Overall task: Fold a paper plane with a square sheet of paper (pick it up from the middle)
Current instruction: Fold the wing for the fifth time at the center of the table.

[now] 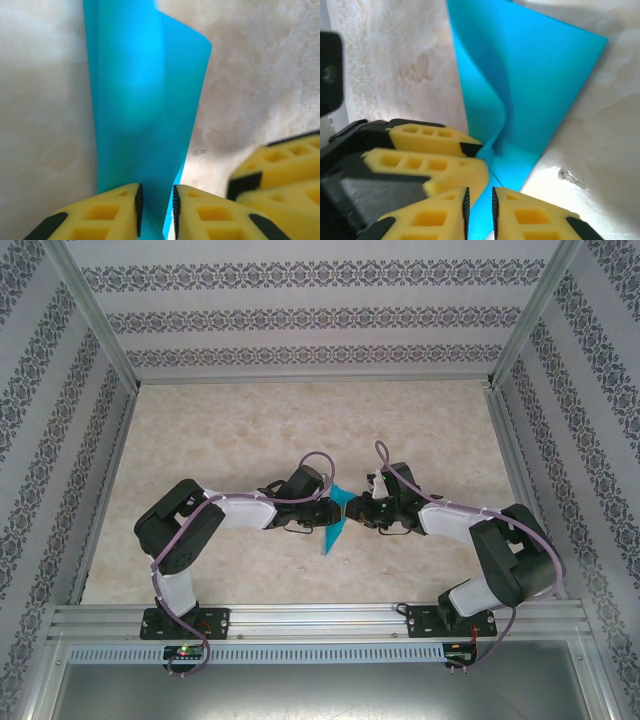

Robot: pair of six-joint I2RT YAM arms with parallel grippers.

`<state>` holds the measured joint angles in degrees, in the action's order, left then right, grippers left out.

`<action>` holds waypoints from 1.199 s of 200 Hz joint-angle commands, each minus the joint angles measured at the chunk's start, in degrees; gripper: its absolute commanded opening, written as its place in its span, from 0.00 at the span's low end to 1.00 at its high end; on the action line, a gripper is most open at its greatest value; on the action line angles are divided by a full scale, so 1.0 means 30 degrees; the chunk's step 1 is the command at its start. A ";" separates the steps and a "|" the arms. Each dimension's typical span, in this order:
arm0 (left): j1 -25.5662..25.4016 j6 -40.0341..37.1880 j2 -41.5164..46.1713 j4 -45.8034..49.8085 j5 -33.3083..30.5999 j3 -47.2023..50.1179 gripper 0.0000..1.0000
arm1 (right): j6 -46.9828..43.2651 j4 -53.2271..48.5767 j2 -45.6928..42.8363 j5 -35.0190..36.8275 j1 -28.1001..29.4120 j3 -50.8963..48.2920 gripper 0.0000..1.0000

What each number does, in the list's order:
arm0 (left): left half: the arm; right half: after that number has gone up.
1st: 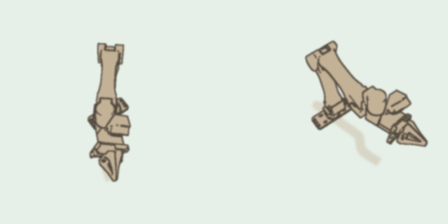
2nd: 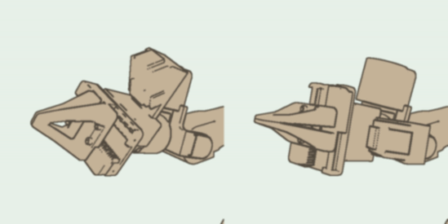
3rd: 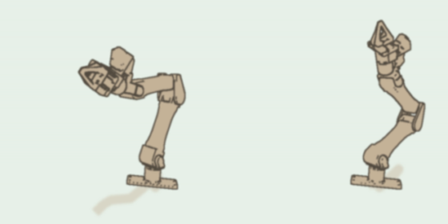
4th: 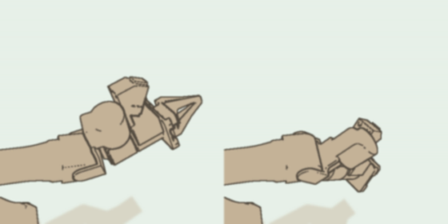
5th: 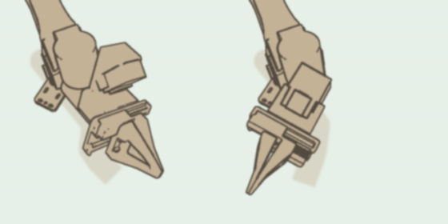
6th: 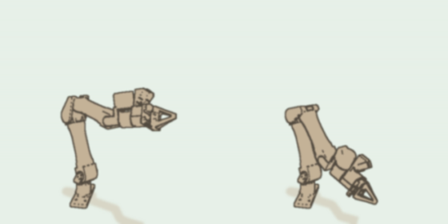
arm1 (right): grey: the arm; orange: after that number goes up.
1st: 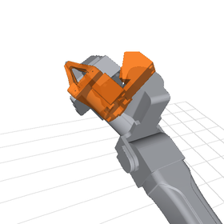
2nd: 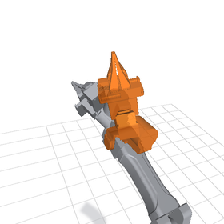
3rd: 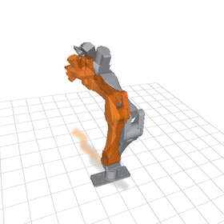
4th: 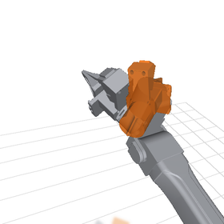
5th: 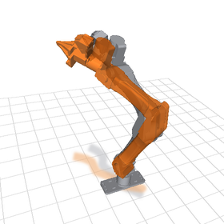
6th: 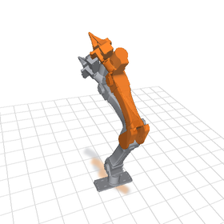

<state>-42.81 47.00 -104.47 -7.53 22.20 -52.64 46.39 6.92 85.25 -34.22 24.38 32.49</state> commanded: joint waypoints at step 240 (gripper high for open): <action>-0.0292 -0.6072 0.0834 0.1434 0.2747 -0.0339 0.27 | 0.4101 0.5986 0.3334 -0.3417 -0.2114 -0.0195 0.33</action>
<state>-43.18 32.49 -102.80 -5.80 29.82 -52.58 58.52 24.25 94.89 -44.03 18.46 31.31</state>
